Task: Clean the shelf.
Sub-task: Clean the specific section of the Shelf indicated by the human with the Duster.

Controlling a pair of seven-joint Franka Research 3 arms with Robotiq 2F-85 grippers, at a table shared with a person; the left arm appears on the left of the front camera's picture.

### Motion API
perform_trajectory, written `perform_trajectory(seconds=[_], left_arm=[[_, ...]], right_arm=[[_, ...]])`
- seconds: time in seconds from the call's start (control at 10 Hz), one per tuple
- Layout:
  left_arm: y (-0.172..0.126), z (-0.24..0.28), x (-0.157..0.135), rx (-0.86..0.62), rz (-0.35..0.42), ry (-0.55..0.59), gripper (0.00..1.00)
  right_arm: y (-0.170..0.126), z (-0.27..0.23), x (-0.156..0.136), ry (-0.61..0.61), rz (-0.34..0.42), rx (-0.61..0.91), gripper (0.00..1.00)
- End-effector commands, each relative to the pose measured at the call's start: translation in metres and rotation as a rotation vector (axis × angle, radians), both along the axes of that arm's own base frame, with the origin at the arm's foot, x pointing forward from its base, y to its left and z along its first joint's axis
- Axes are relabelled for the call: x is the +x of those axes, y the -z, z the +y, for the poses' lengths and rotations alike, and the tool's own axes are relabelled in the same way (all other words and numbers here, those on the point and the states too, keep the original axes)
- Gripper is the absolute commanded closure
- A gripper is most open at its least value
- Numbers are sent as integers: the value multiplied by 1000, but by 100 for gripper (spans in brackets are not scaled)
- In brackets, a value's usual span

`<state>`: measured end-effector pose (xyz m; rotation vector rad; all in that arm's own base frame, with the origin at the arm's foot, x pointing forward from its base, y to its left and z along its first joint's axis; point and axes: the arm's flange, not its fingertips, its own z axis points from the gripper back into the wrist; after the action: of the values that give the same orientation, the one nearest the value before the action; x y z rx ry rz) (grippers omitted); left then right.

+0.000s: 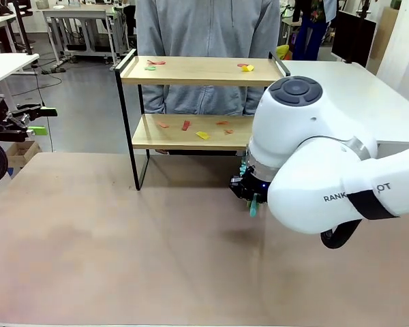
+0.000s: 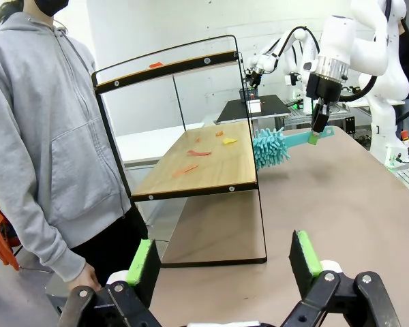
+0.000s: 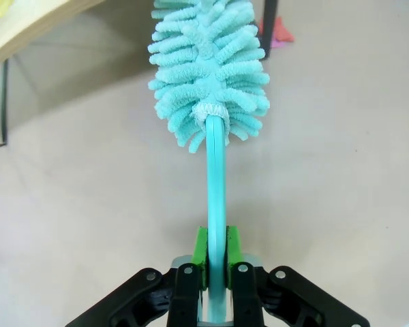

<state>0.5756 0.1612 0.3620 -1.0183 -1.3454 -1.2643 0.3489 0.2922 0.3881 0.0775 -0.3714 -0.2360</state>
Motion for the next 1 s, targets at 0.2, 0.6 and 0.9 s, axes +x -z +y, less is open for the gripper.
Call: perform_trajectory(seconds=[0.2,0.6,0.9], left_arm=[[-2,-3,-2,6,-6,-3,0],[-2,-3,-2,6,-6,-3,0],[-2,-3,-2,6,-6,-3,0]], right_arm=[[-17,-24,-17,-143,1,115,87],[-27,-54,-31,-458,43,231,87],[-35,-88,-45,-704,88,306,87]])
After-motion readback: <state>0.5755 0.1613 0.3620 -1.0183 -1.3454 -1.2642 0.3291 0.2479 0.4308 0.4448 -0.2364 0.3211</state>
